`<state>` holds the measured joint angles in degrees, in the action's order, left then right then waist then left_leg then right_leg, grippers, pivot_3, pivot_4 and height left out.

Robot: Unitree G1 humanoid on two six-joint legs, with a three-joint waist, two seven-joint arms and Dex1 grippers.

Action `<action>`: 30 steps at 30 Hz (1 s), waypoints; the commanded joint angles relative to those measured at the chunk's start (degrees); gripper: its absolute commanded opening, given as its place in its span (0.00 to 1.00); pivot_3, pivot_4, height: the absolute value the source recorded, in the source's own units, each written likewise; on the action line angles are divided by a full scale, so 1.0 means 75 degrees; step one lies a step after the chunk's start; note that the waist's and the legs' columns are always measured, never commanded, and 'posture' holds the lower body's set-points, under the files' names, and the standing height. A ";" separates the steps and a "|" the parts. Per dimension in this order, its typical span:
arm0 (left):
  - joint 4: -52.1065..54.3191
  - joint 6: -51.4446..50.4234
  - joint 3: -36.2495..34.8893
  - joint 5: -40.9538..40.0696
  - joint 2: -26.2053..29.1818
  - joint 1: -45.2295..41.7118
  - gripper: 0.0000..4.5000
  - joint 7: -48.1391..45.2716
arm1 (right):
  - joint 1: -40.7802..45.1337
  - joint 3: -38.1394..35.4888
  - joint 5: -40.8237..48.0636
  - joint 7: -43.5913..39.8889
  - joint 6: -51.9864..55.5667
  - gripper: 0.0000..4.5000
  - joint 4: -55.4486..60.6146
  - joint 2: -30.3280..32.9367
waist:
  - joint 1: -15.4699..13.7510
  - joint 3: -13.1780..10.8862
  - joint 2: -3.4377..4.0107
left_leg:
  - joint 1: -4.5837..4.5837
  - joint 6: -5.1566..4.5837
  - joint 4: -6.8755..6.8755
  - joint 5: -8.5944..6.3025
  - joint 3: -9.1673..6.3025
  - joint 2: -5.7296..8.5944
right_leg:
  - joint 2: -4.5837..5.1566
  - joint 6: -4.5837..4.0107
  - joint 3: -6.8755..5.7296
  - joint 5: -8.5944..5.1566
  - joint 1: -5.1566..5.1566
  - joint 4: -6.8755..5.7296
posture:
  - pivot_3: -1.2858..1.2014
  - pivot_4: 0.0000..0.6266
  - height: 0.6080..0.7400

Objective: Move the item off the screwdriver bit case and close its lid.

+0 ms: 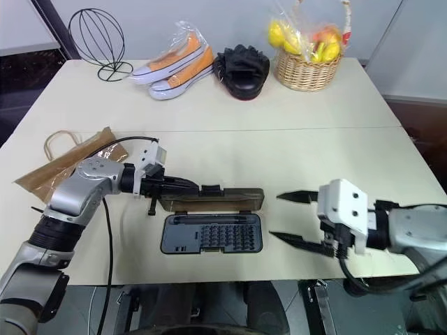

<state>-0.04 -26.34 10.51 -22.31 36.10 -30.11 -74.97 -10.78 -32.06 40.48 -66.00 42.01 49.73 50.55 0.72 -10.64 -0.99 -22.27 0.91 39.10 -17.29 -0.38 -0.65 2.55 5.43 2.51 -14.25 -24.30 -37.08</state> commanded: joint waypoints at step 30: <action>-0.2549 0.2940 0.1809 0.1859 -0.0952 -0.1345 0.00 -0.1372 | -0.3353 0.1050 -0.0701 0.2150 -0.1962 0.01 0.1236 0.0412 | -0.0160 0.0023 -0.0038 | 0.0005 0.0004 0.0024 0.0002 0.0017 0.0015 | -0.0006 0.0011 0.0013 -0.0019 0.0024 0.0003 | 0.52 0.24 1.00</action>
<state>-19.83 -6.23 23.44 -9.18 29.13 -39.39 -83.84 -36.01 -23.20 35.92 -49.20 28.27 58.17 53.43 -0.48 -10.47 -1.27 -22.24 0.94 39.28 -17.27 -0.25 -0.53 2.51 5.51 2.61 -14.39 -24.11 -37.05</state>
